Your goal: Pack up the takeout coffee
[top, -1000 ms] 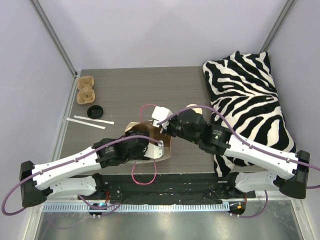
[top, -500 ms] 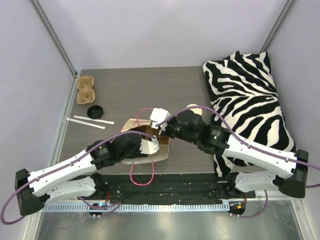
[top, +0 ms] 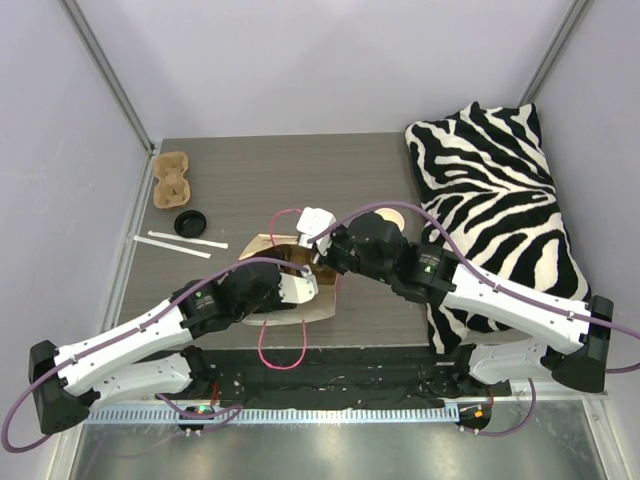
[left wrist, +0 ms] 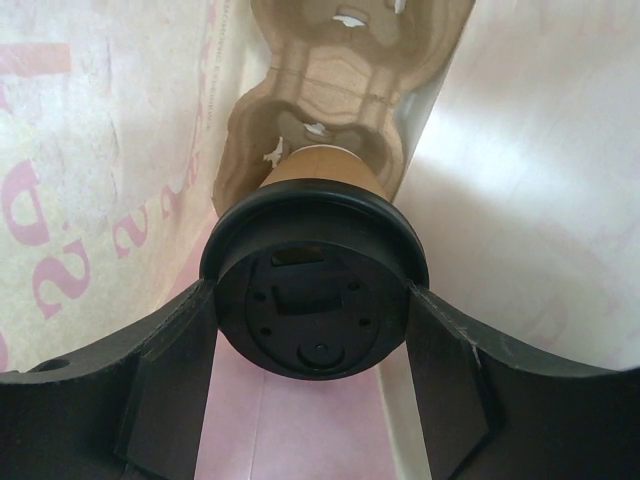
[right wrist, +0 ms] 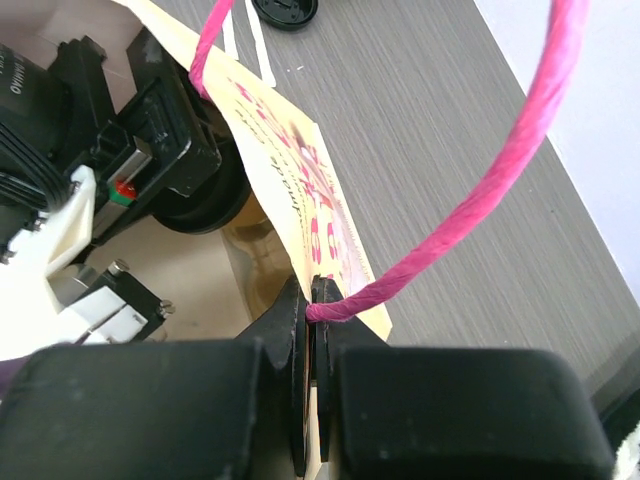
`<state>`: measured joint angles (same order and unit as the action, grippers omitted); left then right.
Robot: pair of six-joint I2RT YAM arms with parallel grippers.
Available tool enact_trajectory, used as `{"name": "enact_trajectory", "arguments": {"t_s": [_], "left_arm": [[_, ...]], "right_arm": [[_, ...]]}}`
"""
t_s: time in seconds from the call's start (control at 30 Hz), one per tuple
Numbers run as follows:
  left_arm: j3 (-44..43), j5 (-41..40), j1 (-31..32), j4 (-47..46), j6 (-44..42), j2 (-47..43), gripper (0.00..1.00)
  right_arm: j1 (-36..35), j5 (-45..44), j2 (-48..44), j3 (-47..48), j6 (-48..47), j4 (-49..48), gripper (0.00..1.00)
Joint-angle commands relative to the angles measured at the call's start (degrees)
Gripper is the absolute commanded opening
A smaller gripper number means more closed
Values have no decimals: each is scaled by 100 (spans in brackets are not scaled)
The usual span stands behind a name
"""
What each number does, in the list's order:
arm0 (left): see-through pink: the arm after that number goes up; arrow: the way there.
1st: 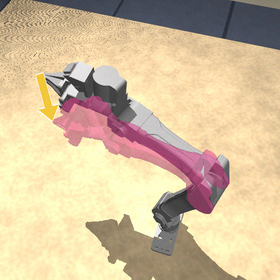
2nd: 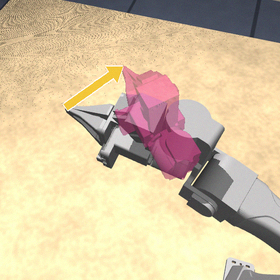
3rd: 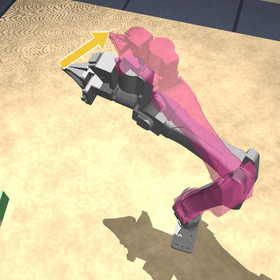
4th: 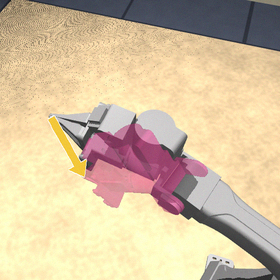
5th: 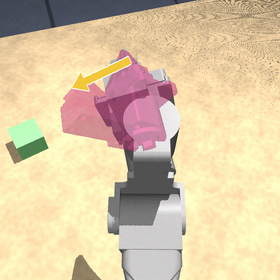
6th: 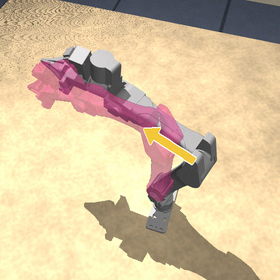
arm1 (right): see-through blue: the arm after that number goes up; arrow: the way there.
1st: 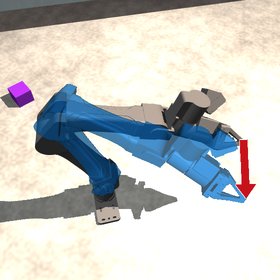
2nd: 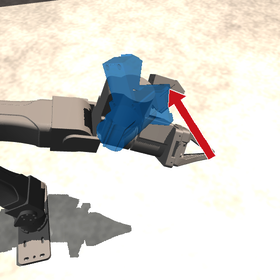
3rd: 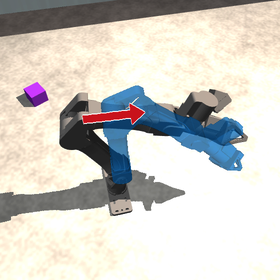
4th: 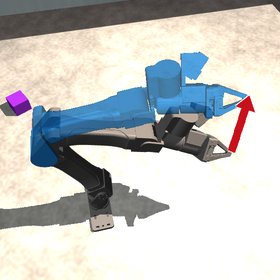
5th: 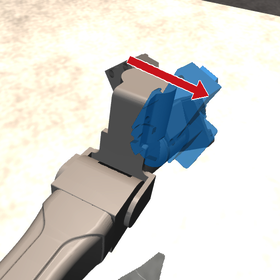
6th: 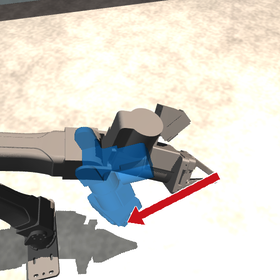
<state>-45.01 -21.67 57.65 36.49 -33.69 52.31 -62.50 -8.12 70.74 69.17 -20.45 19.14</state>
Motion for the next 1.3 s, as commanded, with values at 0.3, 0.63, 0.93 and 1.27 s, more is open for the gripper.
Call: {"name": "enact_trajectory", "arguments": {"t_s": [0.3, 0.63, 0.93, 1.27], "left_arm": [[10, -232, -52, -863, -551, 279, 0], [273, -136, -61, -1100, -472, 411, 0], [169, 567, -315, -793, -384, 595, 0], [-156, 1393, -895, -433, -612, 1114, 0]], "right_arm": [[221, 408, -16, 457, 779, 90, 1], [335, 733, -87, 273, 788, 55, 1], [563, 1304, -52, 238, 884, 29, 1], [1178, 2357, 133, 273, 1016, 2, 1]]}}
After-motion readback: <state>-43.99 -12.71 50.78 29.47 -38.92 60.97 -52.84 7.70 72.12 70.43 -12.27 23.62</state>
